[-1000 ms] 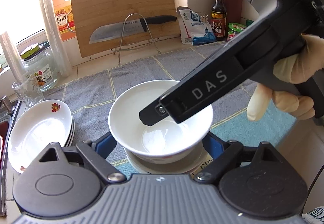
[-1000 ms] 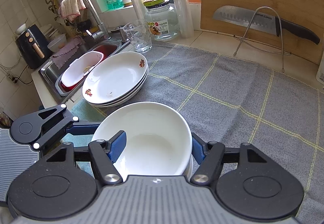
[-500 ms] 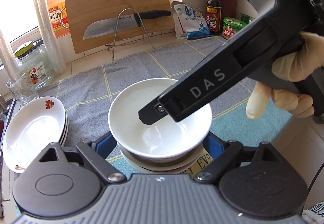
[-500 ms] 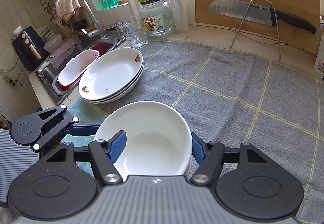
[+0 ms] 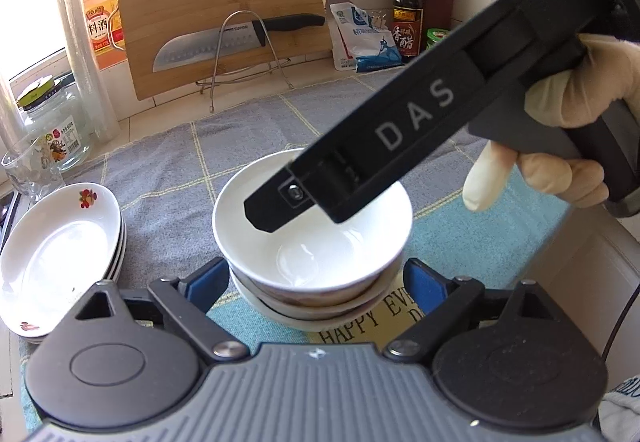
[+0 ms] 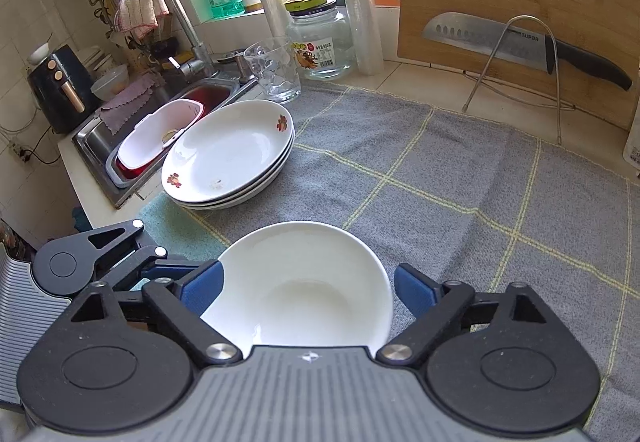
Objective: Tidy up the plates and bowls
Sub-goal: 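Lower the floral bowl onto the nested bowls and open the right tool, then close the left tool on the three-bowl stack while the right tool grips its opposite side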
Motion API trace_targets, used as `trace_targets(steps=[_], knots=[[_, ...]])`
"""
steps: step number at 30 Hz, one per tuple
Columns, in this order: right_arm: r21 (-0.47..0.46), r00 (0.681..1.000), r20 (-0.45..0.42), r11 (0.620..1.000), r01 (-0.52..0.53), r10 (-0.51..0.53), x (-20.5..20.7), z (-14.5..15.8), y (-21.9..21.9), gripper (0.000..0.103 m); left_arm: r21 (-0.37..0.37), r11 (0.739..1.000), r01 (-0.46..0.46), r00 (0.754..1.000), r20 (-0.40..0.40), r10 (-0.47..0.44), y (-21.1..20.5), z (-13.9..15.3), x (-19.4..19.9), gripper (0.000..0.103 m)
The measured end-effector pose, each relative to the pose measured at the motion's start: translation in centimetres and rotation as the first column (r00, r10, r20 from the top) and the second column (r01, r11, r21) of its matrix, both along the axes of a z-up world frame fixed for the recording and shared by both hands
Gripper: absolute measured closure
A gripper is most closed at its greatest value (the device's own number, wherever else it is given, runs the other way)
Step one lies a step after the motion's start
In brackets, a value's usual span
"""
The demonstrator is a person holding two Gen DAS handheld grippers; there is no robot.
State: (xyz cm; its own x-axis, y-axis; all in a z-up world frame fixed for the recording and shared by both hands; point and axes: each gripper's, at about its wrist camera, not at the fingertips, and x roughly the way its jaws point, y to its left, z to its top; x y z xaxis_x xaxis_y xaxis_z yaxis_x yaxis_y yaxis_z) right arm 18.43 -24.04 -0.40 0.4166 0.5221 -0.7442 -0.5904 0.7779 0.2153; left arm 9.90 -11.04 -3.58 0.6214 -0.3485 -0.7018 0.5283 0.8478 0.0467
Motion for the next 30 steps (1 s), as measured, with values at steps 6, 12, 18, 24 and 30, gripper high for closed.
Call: trace_targets(steps=[6,12,18,24,30], knots=[[-0.033,1.0,0.025,0.999,0.003,-0.002,-0.6,0.3,0.7,0.001,-0.005,0.999,0.042,0.999,0.028,-0.042,2.2,0.1,-0.8,0.009],[-0.052,0.997,0.065,0.998,0.032,-0.029,-1.6,0.9,1.3,0.001,0.015,0.996,0.091,0.987,0.134,-0.092,4.2,0.4,-1.7,0.004],[-0.068,0.991,0.119,0.996,0.064,-0.056,-4.1,1.7,1.1,0.0,-0.003,0.982,0.19,0.976,0.11,-0.188,5.7,0.0,-1.4,0.004],[-0.116,0.988,0.147,0.991,0.062,-0.044,-7.2,1.5,-0.3,0.0,0.01,0.976,0.219,0.975,0.032,-0.219,6.4,-1.2,-0.3,0.004],[-0.228,0.99,0.135,0.974,-0.013,0.045,-7.9,-1.6,-1.2,0.0,0.043,0.963,0.267,0.964,-0.012,-0.266,5.6,-2.7,0.8,0.004]])
